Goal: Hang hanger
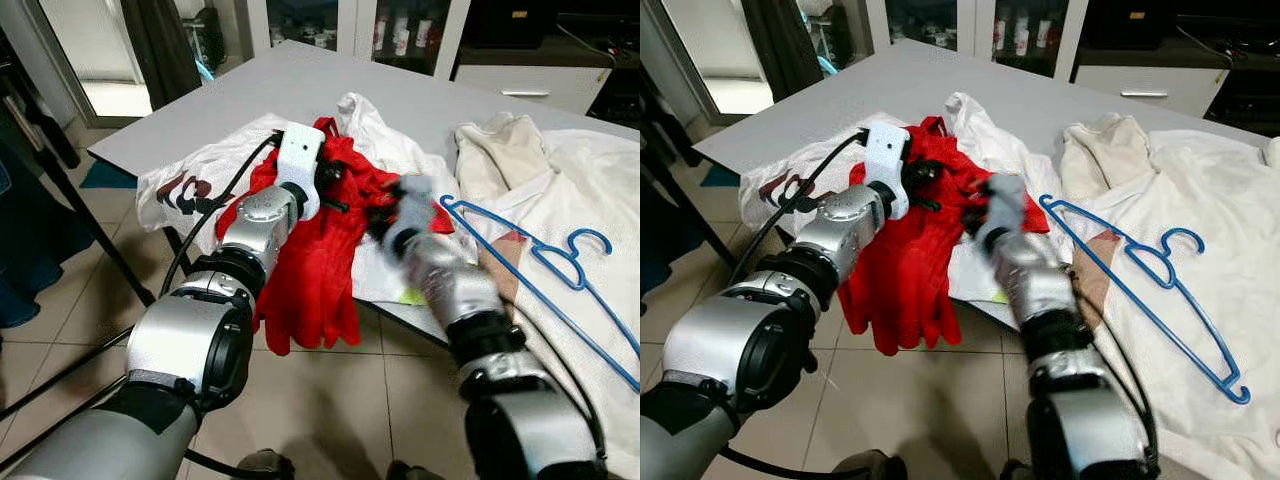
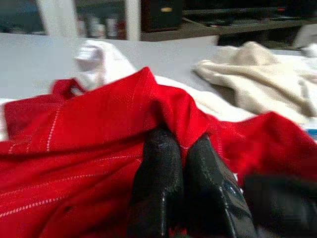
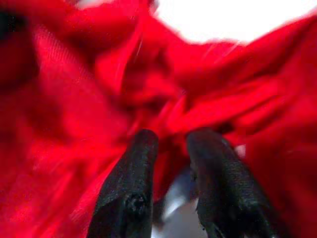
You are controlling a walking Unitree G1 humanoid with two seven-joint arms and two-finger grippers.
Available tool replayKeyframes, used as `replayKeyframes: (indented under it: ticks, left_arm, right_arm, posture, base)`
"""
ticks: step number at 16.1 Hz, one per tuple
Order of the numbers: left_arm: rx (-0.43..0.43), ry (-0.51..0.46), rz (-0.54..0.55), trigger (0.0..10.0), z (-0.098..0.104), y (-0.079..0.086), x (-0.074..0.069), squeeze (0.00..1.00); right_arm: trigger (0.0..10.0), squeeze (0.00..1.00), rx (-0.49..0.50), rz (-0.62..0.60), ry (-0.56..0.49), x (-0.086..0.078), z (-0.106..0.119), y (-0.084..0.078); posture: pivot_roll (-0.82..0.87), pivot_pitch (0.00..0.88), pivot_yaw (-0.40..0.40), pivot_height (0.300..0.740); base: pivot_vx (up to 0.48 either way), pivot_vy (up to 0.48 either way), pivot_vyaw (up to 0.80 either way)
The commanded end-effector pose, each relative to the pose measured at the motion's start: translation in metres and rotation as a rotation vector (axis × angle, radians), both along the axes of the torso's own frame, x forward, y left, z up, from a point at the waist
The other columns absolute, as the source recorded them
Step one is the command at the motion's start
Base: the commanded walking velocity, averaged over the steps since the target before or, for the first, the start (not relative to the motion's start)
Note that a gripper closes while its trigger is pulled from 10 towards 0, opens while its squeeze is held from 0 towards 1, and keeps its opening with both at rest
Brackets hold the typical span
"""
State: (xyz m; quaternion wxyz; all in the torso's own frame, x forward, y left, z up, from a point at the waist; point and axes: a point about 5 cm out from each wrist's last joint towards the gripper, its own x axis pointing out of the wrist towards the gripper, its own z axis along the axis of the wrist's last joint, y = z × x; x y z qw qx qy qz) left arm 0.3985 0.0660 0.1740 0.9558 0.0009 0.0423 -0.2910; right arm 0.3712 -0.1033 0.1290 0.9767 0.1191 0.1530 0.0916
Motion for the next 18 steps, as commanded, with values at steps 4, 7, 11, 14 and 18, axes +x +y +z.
replayKeyframes:
  ticks: [4,7,11,14,18]
  left_arm:
    - [0.028,-0.021,-0.048,10.0,-0.002,-0.008,-0.003,0.0]
    - [0.024,-0.02,-0.04,10.0,-0.003,-0.006,-0.003,0.0]
    - [0.011,-0.026,0.005,10.0,0.0,0.002,-0.001,0.0]
    - [-0.009,-0.025,0.02,10.0,0.003,0.005,0.001,0.0]
    - [-0.009,-0.027,0.021,10.0,0.003,0.006,0.001,0.0]
  right_arm:
    - [10.0,0.0,0.037,-0.041,-0.014,0.005,0.003,0.003]
    - [10.0,0.0,0.187,0.097,-0.109,0.003,0.023,0.017]
    - [10.0,0.0,0.174,0.405,-0.066,-0.021,0.008,0.031]
    - [10.0,0.0,0.127,0.532,0.013,-0.035,-0.01,0.04]
    - [10.0,0.0,0.12,0.619,0.036,-0.044,-0.013,0.061]
  posture:
    - [0.03,0.0,0.038,0.74]
    - [0.04,0.0,0.036,0.74]
    - [0.03,0.0,0.036,0.74]
    - [0.03,0.0,0.038,0.74]
    - [0.03,0.0,0.038,0.74]
  base:
    - [0.0,0.0,0.0]
    - [0.0,0.0,0.0]
    - [0.0,0.0,0.0]
    - [0.0,0.0,0.0]
    - [0.0,0.0,0.0]
